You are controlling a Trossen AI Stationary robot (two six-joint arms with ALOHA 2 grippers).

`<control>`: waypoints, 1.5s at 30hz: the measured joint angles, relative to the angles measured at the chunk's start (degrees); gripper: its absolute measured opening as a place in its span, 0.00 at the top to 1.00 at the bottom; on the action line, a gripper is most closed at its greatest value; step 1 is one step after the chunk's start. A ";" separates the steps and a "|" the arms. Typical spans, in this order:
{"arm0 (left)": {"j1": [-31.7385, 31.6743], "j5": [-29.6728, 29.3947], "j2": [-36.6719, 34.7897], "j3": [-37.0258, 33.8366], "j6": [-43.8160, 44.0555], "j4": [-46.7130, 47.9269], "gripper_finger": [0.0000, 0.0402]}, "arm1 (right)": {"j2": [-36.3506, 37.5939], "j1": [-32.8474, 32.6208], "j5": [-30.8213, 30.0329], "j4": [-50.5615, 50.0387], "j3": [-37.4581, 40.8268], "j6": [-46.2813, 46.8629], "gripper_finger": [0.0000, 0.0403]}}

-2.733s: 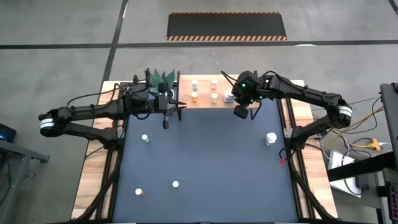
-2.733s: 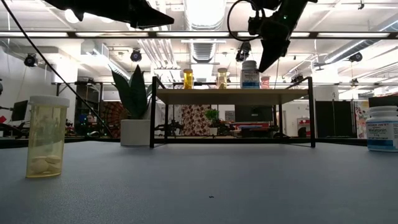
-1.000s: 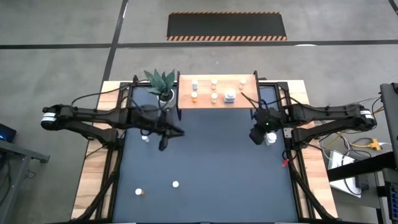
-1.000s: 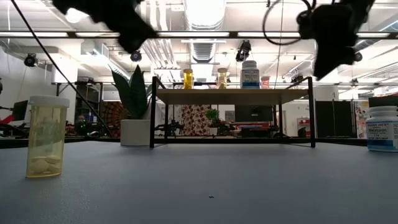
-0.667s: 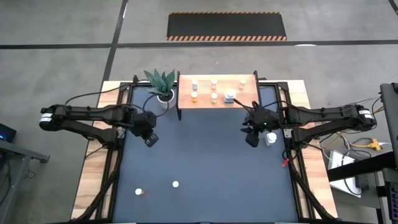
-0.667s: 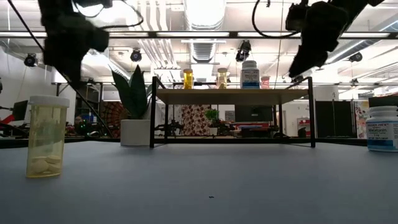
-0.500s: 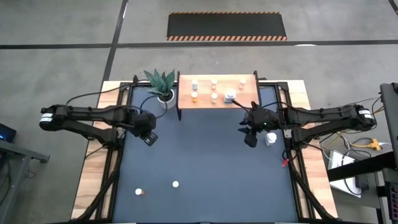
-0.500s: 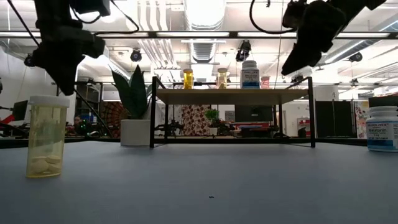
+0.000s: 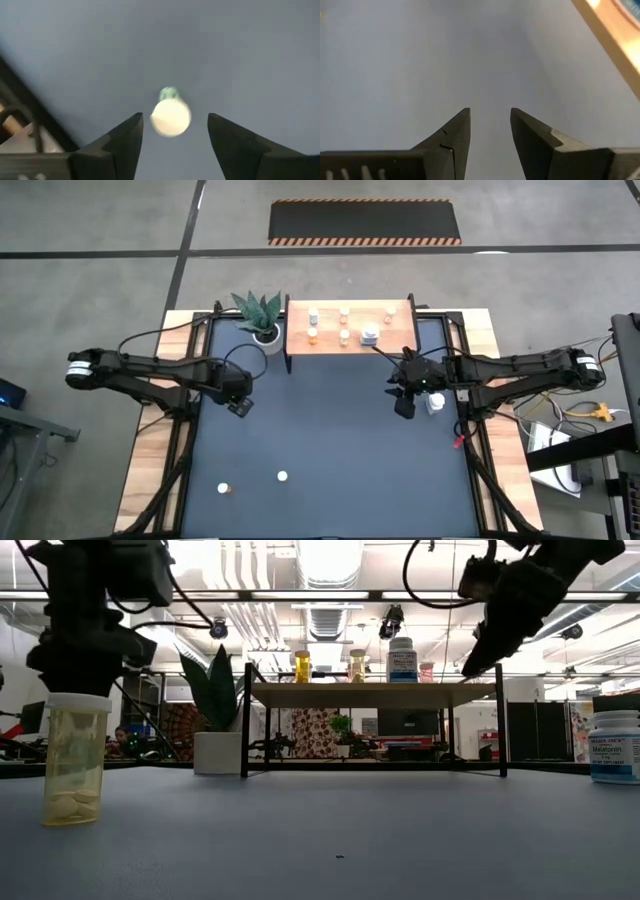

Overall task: Pick and place medicine bottles onto shelf by color
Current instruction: Put the blue medicine bottle on the shelf

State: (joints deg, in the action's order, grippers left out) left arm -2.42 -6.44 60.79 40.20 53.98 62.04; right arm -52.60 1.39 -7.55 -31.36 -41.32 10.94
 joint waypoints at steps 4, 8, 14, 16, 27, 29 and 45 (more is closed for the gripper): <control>0.00 -0.64 1.56 -0.17 -0.36 -3.16 0.47 | 0.00 0.00 -0.01 0.39 0.97 0.47 0.67; -0.11 -0.78 3.42 -0.18 -0.52 -3.00 0.47 | 0.00 0.00 0.00 0.39 1.49 1.08 0.67; -0.11 -0.79 6.52 -0.23 -0.99 -2.95 0.47 | 0.00 0.00 -0.02 0.38 1.62 1.28 0.67; -0.11 -0.64 7.54 -0.23 -1.91 -2.95 0.47 | 0.00 0.00 -0.01 0.38 1.62 1.90 0.67; -0.09 0.09 11.50 0.88 -5.94 -2.94 0.77 | 0.00 -0.02 0.03 0.39 1.85 2.54 0.67; 0.00 0.31 11.59 2.03 -6.73 -2.95 0.81 | 0.00 -0.31 0.20 0.38 2.02 2.51 0.67; 4.45 1.71 14.93 20.86 -29.00 -15.03 0.74 | -4.87 -5.16 2.44 31.46 7.83 0.39 0.67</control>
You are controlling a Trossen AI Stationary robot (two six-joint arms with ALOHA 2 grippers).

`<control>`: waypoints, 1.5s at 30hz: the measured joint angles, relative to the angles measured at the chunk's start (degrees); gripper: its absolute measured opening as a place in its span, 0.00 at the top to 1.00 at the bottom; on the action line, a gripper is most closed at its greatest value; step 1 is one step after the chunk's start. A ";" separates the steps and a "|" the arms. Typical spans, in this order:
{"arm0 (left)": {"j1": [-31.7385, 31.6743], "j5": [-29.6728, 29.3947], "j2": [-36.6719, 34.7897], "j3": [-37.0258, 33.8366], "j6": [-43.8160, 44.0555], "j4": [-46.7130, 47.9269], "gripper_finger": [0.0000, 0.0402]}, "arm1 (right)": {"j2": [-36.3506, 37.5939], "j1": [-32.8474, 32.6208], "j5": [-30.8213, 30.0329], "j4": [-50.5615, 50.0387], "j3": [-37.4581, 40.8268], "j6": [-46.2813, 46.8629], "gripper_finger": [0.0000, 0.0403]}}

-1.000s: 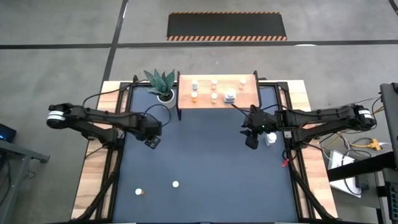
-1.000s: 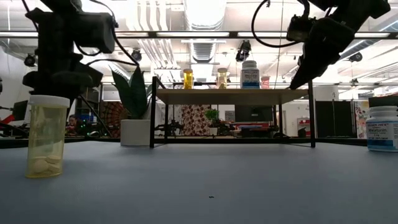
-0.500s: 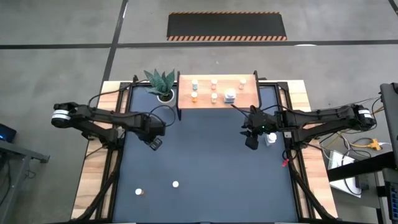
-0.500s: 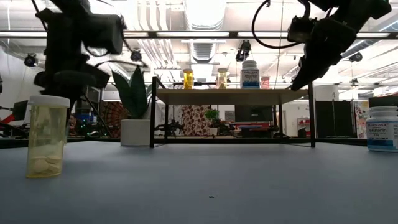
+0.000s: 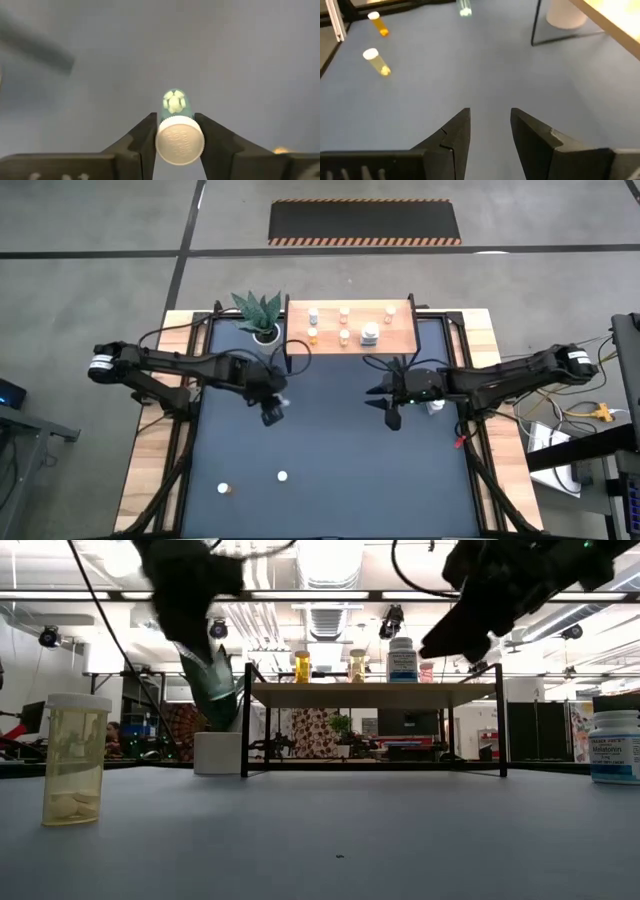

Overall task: Pick and place medicine bottles onto shelf by color
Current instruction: Put the blue medicine bottle on the shelf

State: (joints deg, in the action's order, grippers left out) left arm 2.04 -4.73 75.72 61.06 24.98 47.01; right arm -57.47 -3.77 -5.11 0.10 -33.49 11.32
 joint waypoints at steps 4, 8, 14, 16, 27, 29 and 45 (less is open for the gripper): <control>1.26 0.06 2.01 1.69 -10.12 -10.30 0.76 | -5.36 0.00 0.66 9.91 0.41 -2.95 0.67; 1.51 0.01 4.40 3.32 -17.72 -16.28 0.76 | -9.89 -0.11 1.18 18.55 -0.27 -6.03 0.67; 1.45 -0.18 7.82 3.31 -25.56 -24.65 0.76 | -13.51 -0.10 0.60 19.89 -3.77 -8.51 0.67; 1.45 -0.21 8.58 3.30 -26.99 -26.46 0.76 | -14.10 -0.09 0.60 19.47 -4.56 -9.96 0.69; 1.34 -0.30 10.13 3.04 -30.16 -32.39 0.76 | -16.78 -0.07 0.54 12.65 -9.95 -9.31 0.51; 1.34 -0.29 10.19 3.04 -30.28 -33.75 0.76 | -17.10 -0.04 0.51 12.49 -10.41 -8.97 0.48; 1.34 -0.29 10.19 2.23 -32.76 -40.54 0.76 | -17.33 0.04 0.51 12.68 -10.50 -8.78 0.47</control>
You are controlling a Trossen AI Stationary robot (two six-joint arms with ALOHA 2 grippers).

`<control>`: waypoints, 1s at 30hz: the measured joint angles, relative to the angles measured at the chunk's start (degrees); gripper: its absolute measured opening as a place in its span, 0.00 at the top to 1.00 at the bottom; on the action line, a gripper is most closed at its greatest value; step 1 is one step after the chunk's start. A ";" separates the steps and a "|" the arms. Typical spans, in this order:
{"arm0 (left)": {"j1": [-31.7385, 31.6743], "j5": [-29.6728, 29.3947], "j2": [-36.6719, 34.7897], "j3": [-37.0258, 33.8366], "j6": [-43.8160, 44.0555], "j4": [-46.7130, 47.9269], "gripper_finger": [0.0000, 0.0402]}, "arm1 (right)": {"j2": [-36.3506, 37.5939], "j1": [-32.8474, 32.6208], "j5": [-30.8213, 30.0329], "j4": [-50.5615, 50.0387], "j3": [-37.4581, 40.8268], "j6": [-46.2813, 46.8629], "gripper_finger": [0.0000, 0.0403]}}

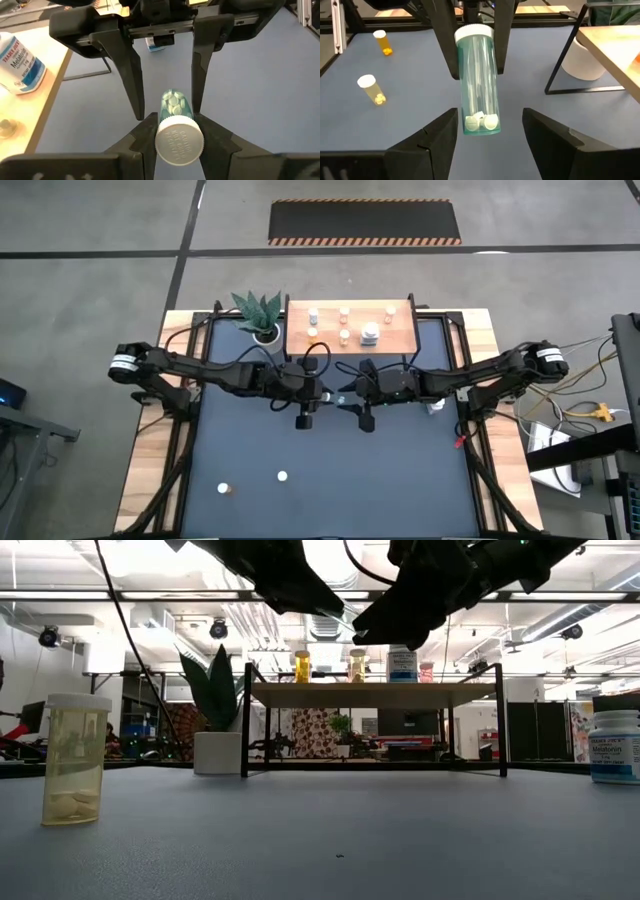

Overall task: Pick and place medicine bottles onto shelf by color
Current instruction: Put the blue medicine bottle on the shelf

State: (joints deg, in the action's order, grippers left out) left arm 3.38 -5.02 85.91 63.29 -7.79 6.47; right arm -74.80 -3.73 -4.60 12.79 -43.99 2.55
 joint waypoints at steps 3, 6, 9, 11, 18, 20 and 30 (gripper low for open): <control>0.00 0.00 0.00 0.00 -0.16 -0.12 0.76 | 0.10 0.00 -0.01 0.03 0.00 -0.11 0.47; 0.00 0.00 0.00 0.00 -0.42 -0.10 0.76 | -0.01 0.00 -0.02 0.08 0.00 -0.15 0.49; 0.00 0.00 0.00 0.00 -0.68 -0.08 0.76 | -0.01 0.00 0.00 0.03 0.00 -0.08 0.55; 0.00 -0.02 0.00 0.00 -0.70 -0.08 0.76 | -0.01 0.00 0.02 0.08 0.00 -0.08 0.59; -0.02 -0.13 0.00 -0.02 -0.64 -0.14 0.75 | 0.01 0.00 0.14 0.00 0.00 -0.03 0.71; -0.02 -0.13 0.00 -0.02 -0.64 -0.16 0.74 | 0.03 0.00 0.18 -0.03 0.00 -0.04 0.72; 0.00 0.00 -0.13 -0.02 -3.19 0.10 0.60 | 0.61 0.00 0.00 -1.87 0.02 -1.11 0.73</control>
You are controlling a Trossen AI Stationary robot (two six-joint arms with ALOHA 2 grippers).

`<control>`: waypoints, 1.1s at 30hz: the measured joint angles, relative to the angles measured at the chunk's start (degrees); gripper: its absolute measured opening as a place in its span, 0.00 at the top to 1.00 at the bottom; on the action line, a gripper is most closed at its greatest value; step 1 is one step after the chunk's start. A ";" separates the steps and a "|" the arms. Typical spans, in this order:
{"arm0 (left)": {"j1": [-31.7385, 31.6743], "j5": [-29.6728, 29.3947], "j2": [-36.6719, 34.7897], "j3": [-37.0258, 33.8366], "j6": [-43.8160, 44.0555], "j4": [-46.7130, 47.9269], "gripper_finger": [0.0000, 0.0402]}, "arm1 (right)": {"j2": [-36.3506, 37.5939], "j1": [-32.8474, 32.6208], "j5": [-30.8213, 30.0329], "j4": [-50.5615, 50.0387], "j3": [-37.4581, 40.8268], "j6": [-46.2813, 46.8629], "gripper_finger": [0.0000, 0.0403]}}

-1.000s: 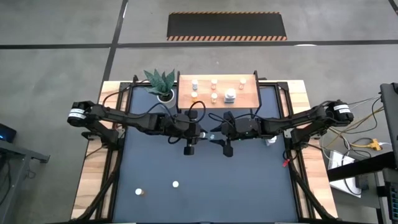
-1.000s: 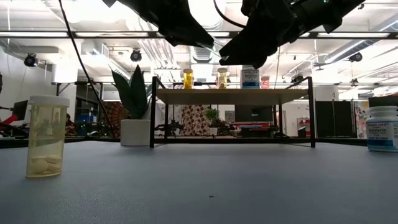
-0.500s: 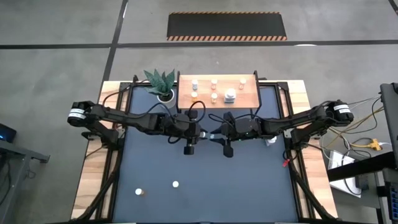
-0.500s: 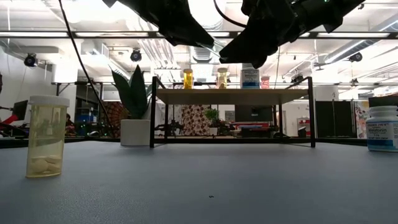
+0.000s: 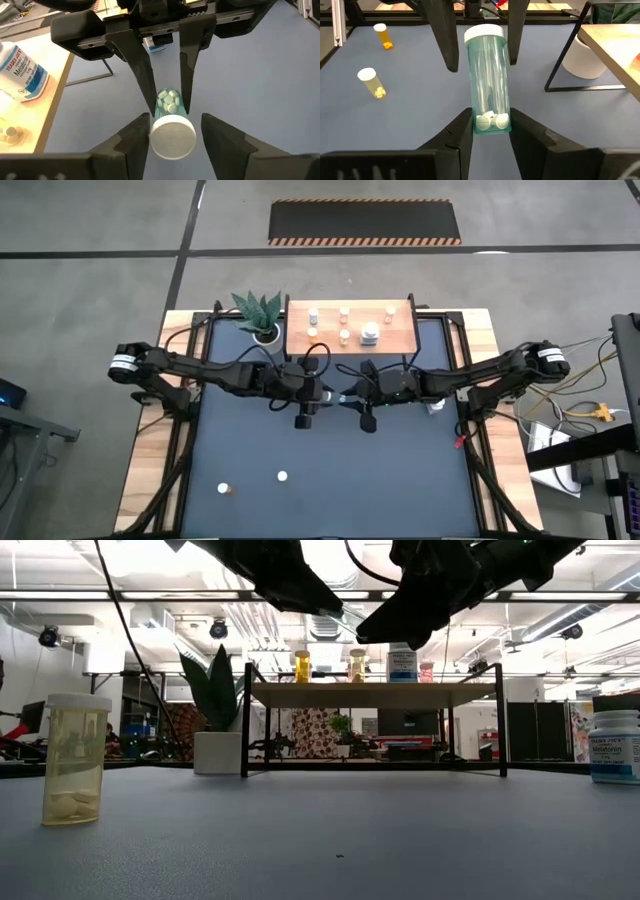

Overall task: Pick and place medicine bottles onto shelf by color
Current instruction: Put the blue medicine bottle on the shelf

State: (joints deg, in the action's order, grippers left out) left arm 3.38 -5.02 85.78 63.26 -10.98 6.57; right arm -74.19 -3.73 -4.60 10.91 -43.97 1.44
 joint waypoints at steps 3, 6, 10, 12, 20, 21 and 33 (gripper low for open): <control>0.00 0.01 -0.48 0.15 -1.91 -0.02 0.57 | 1.38 0.01 0.00 -3.36 0.00 -0.03 0.75; 0.00 0.02 -1.67 0.06 -4.40 0.24 0.56 | 3.53 0.02 0.00 -8.37 0.11 0.00 0.75; 0.00 0.02 -4.18 -0.37 -5.99 -0.17 0.56 | 6.88 -0.02 0.05 -14.00 0.97 0.38 0.75; -0.01 0.02 -5.35 -1.25 -5.97 -0.27 0.56 | 8.73 -0.12 0.20 -13.84 2.68 0.73 0.75; 0.00 0.07 -6.59 -10.08 -5.25 -17.56 0.56 | 13.32 -0.26 0.06 10.61 16.39 -0.37 0.75; -0.02 0.07 -6.58 -11.66 -4.60 -20.81 0.56 | 12.85 -0.27 0.06 17.07 18.45 -1.41 0.75; -0.20 0.52 -1.99 -22.08 -2.83 -59.81 0.56 | -1.16 -0.37 0.06 65.56 27.82 -10.34 0.75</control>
State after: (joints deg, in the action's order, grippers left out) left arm 3.18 -4.49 83.79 41.19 -13.81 -53.24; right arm -75.35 -4.10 -4.54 76.48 -16.14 -8.91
